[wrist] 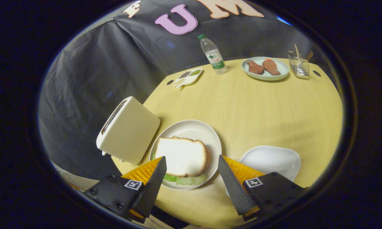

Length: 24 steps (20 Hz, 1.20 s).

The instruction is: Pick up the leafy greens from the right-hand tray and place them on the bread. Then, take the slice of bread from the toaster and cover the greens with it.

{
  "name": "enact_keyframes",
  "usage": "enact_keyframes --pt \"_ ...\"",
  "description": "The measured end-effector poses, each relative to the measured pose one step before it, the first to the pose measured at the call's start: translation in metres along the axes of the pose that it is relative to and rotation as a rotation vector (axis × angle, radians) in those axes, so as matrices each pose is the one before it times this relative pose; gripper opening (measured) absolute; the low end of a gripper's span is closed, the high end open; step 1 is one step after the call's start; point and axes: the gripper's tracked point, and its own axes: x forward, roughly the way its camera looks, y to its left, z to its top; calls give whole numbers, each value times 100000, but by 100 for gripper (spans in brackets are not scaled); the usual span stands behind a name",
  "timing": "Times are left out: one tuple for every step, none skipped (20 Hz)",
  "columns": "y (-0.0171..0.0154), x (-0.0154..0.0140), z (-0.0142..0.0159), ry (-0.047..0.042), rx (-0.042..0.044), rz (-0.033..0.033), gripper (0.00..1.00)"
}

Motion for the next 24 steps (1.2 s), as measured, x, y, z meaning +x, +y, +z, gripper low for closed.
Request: enact_keyframes --pt "-295 -590 623 -2508 -925 -914 100" --pt "-243 -645 610 -2806 -737 -756 100" --pt "-321 -600 715 -2954 -803 -1128 100" --pt "-519 -576 717 -2874 -1169 -1362 100" --pt "-579 -703 892 -3457 -1440 -2189 100" --pt "-615 -753 1169 -3886 -1481 -1909 100" --pt "-636 -689 1193 -3986 -1414 -2409 100" --pt "-613 -648 1112 -4087 -1252 -2276 100" --pt "-713 -642 1342 -4264 -1328 -2521 100" --pt "-816 -732 1339 -4190 -1250 -2736 100" --pt "-807 -583 1386 -4201 -1285 -2790 100" --pt "-751 -535 1558 -4282 -1039 -2637 100" --pt "-790 -581 1888 -4999 -1099 -2883 100" --pt "-515 -342 1309 -3533 -1107 -2006 100" --pt "-631 -451 1437 -3928 -1453 -2456 100" --pt "-526 -490 1150 -3208 -1577 -2074 100" --pt "-515 -382 1211 -2845 -1427 -1724 100" --pt "-358 -400 1290 -3019 -956 -1505 100" --pt "-102 -301 1232 -2848 -349 -925 100" --pt "-95 -249 1332 -3513 -136 -1062 100" --pt "-273 -160 814 -2242 -618 -1579 100" --pt "-576 -139 697 -2591 -1216 -2488 100" --pt "-345 -134 840 -2724 -1176 -2135 100" --pt "-124 -205 904 -2509 -592 -1464 100"
